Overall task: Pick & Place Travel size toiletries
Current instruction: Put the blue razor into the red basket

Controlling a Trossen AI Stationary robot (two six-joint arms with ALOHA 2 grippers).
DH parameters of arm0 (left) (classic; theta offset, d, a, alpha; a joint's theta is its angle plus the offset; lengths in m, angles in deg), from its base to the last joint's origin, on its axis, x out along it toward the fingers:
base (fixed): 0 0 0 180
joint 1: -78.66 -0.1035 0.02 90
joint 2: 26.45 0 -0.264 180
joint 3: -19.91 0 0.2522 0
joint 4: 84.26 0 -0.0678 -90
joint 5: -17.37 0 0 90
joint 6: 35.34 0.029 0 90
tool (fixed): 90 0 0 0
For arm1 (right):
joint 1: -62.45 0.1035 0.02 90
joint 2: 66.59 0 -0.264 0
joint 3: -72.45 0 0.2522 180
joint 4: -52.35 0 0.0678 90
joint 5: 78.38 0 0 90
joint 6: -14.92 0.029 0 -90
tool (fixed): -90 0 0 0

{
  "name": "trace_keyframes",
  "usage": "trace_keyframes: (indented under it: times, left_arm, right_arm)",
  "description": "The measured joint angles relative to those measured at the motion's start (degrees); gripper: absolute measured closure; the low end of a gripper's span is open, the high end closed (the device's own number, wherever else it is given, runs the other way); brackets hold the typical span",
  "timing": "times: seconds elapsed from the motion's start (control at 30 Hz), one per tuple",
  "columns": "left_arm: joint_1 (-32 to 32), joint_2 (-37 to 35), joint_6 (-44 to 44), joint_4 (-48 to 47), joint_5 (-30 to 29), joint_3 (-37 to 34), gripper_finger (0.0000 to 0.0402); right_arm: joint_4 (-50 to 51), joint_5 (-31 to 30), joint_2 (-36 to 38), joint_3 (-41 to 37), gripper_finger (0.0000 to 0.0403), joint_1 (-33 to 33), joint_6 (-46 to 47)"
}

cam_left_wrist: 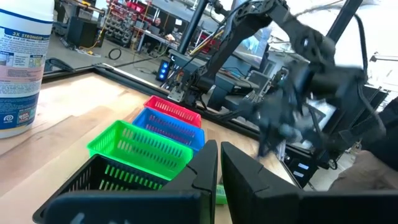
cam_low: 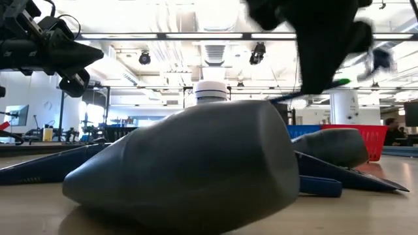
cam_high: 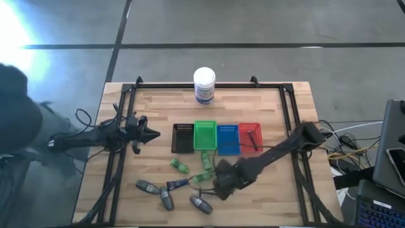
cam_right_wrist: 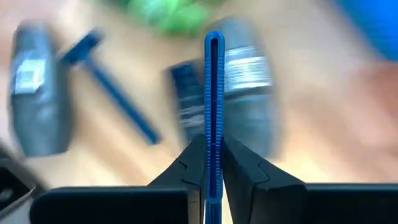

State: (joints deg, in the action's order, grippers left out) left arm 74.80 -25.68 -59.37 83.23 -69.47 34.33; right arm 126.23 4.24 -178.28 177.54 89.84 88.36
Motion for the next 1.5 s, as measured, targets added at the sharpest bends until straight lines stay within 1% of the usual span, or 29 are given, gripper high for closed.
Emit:
trace_keyframes:
  times: [0.07,0.13,0.2,0.27,0.43,0.53,0.63,0.73,0.93,1.13,1.37,1.5]
  left_arm:
    - [-0.02,0.09,0.0,0.07,0.02,0.0,0.0376]
    - [0.0,0.44,0.01,0.02,0.01,0.0,0.0376]
    - [-0.01,0.72,0.0,0.03,0.0,-0.02,0.0376]
    - [0.0,0.92,0.01,0.02,0.0,-0.01,0.0376]
    - [-0.02,1.18,0.02,0.0,0.0,-0.02,0.0376]
    - [0.0,1.18,0.0,0.0,0.0,-0.02,0.0376]
    - [-0.01,1.18,0.0,0.01,-0.01,0.0,0.0376]
    - [-0.02,1.18,0.0,0.0,0.0,0.0,0.0376]
    - [-0.01,1.18,0.0,0.0,-0.01,0.0,0.0376]
    - [0.0,1.21,0.0,0.0,0.0,0.0,0.0376]
    - [-0.02,1.21,0.0,0.0,0.0,0.0,0.0376]
    - [-0.02,1.21,0.0,0.0,-0.01,0.0,0.0376]
  right_arm:
    - [4.81,-5.11,3.33,-0.19,0.0374,-0.08,5.94]
    - [10.58,-8.65,6.61,-1.4,0.0374,-0.82,12.69]
    - [14.02,-11.16,10.38,-3.89,0.0374,-1.93,18.56]
    - [15.08,-12.16,14.83,-8.0,0.0374,-3.65,21.95]
    - [11.03,-12.05,26.05,-21.82,0.0374,-10.92,25.5]
    - [3.75,-11.02,31.54,-29.63,0.0374,-15.26,26.38]
    - [-2.57,-10.74,34.96,-35.66,0.0374,-18.26,27.08]
    - [-5.48,-10.77,36.02,-38.94,0.0374,-20.22,27.13]
    - [-6.15,-10.8,34.77,-42.34,0.0371,-23.33,24.57]
    - [-14.65,-10.68,32.41,-46.8,0.0357,-26.78,19.59]
    - [-15.59,-10.68,30.18,-47.04,0.0363,-27.95,14.59]
    - [-15.57,-10.62,30.18,-47.1,0.0341,-27.96,14.36]
